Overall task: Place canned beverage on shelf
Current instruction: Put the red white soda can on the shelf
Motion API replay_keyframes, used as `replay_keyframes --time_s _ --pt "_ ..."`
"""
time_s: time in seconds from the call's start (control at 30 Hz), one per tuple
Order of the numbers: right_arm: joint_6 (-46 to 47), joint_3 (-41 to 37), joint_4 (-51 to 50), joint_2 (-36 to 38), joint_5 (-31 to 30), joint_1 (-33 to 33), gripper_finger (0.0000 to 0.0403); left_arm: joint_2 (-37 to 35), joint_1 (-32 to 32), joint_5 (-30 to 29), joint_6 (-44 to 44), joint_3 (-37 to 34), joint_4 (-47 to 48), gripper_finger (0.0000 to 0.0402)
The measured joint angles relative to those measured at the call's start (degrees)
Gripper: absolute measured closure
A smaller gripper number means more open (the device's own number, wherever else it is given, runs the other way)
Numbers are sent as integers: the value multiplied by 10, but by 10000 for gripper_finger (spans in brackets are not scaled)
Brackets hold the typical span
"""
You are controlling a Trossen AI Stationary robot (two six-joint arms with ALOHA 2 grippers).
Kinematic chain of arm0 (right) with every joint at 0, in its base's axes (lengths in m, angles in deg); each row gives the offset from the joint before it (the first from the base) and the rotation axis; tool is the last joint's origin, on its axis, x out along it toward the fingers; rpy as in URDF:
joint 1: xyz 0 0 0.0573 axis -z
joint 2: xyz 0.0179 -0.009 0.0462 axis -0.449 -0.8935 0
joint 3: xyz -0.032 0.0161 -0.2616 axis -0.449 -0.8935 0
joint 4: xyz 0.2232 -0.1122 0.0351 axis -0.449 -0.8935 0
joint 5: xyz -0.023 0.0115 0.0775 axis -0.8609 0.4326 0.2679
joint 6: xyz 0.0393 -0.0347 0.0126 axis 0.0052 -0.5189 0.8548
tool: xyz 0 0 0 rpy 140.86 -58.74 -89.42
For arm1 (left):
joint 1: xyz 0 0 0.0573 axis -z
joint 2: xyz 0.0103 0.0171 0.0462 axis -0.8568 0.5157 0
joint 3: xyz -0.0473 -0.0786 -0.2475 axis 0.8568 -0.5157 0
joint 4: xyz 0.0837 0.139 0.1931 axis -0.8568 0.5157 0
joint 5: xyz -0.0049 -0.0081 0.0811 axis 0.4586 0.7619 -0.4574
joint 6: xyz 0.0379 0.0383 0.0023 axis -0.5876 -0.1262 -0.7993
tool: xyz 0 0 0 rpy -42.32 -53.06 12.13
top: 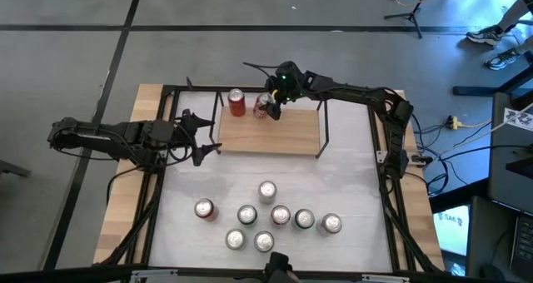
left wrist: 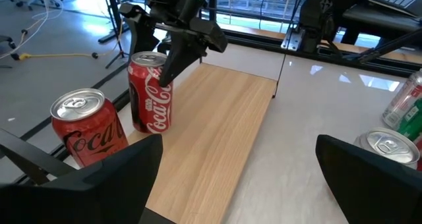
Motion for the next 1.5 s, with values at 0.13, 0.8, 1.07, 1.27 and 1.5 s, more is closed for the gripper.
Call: replay_keyframes --time_s 0.13,0.8,1.07,1.27,1.5 --pt "0 0 2 0 -1 0 100 0 0 0 0 0 0 13" --pt "0 -1 1 -1 -3 0 100 0 0 17 0 0 0 13" --pt "0 -1 2 -1 -2 0 99 0 0 17 0 0 0 13" --pt "-4 -1 4 -2 -3 0 64 0 0 17 0 0 0 13" --pt "-5 -2 3 -3 -3 0 7 0 0 17 0 0 0 13"
